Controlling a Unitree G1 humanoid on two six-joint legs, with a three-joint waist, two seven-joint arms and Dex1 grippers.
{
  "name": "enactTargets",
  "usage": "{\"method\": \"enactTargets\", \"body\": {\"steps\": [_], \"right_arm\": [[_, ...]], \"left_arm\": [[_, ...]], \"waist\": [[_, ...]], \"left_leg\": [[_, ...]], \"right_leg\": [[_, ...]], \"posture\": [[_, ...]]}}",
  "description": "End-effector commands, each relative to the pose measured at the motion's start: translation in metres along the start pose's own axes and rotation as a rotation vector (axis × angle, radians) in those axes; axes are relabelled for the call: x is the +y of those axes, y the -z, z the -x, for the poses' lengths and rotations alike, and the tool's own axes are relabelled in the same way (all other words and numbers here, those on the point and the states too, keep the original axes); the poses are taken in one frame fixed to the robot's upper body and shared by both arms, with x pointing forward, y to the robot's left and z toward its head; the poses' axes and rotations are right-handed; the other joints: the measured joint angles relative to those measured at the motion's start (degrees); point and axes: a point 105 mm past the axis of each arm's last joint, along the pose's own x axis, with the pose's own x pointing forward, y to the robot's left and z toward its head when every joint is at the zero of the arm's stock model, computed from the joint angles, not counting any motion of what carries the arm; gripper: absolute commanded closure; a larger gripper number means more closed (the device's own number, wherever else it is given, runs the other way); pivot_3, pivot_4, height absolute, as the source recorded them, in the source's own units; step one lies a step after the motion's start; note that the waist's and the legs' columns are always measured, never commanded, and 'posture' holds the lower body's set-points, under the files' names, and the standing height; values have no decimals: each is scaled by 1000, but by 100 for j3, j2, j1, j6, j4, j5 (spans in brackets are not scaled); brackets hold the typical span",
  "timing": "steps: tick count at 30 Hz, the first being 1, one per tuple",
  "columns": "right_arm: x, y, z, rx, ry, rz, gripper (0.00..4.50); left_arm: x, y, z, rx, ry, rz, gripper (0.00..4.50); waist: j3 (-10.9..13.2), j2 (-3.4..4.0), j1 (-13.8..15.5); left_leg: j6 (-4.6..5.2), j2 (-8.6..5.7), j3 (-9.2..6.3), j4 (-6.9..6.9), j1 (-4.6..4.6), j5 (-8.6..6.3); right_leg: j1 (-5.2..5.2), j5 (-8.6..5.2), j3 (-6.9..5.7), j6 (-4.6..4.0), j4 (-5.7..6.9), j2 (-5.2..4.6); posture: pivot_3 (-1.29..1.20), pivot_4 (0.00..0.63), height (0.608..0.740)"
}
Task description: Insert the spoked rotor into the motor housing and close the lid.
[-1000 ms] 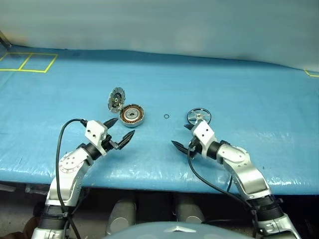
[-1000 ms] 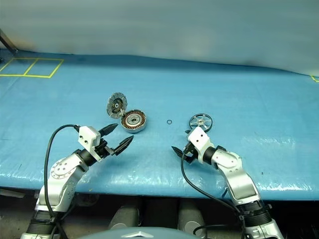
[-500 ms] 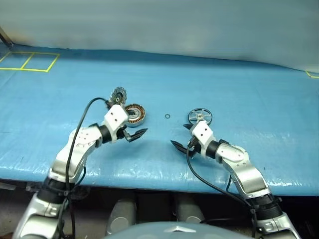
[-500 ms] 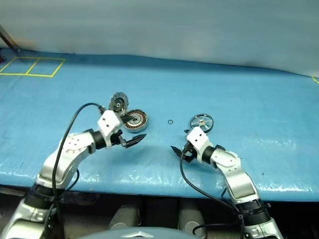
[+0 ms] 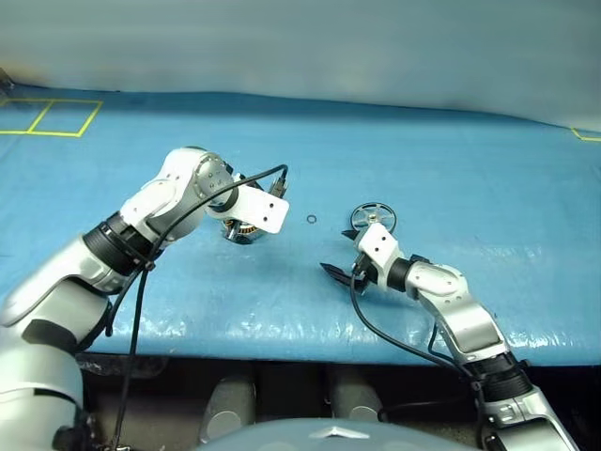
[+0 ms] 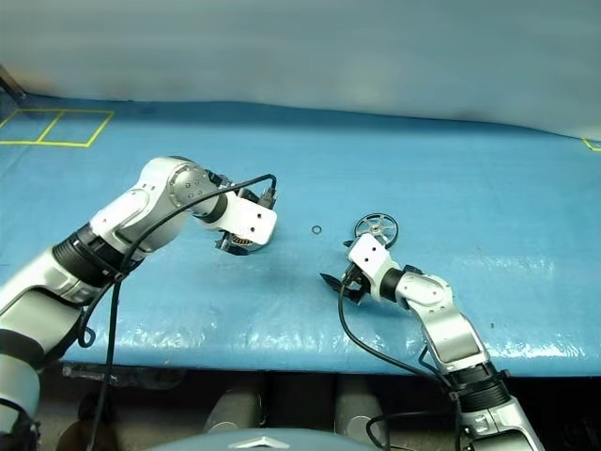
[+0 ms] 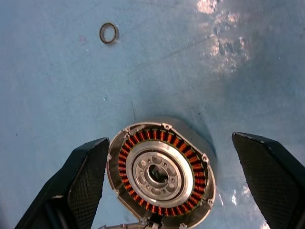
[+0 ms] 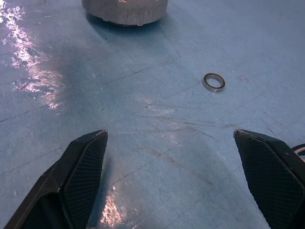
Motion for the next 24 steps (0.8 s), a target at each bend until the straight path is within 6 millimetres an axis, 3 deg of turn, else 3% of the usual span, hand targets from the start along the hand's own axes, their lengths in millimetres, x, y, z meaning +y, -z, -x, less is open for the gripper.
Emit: {"method": "enactTargets", "body": {"steps": [1, 5, 17, 24], "right_arm": [[-4, -9, 6, -8, -3, 40, 30], [-5, -11, 6, -3, -8, 49, 30], [-3, -12, 5, 13, -34, 58, 30], [-3, -13, 6, 19, -42, 65, 30]], "left_arm": [[11, 11, 11, 96, -7, -74, 0], [10, 12, 6, 105, 16, -77, 0], [-21, 26, -9, 176, 161, -127, 0], [-22, 29, -17, 179, 164, -95, 0]], "waist": [[1, -2, 2], [1, -3, 3], [2, -4, -4], [2, -3, 5]], "left_leg": [[0, 0, 0, 2, -1, 0], [1, 0, 0, 7, -3, 0], [1, 0, -1, 10, -4, 0], [2, -1, -2, 16, -2, 1]], "right_leg": [[0, 0, 0, 0, 0, 0], [-1, 1, 1, 1, 2, 0], [-3, 3, 3, 4, 9, 0], [0, 3, 3, 5, 12, 0]], "posture": [[0, 150, 740], [0, 150, 740], [0, 150, 740], [0, 150, 740]]}}
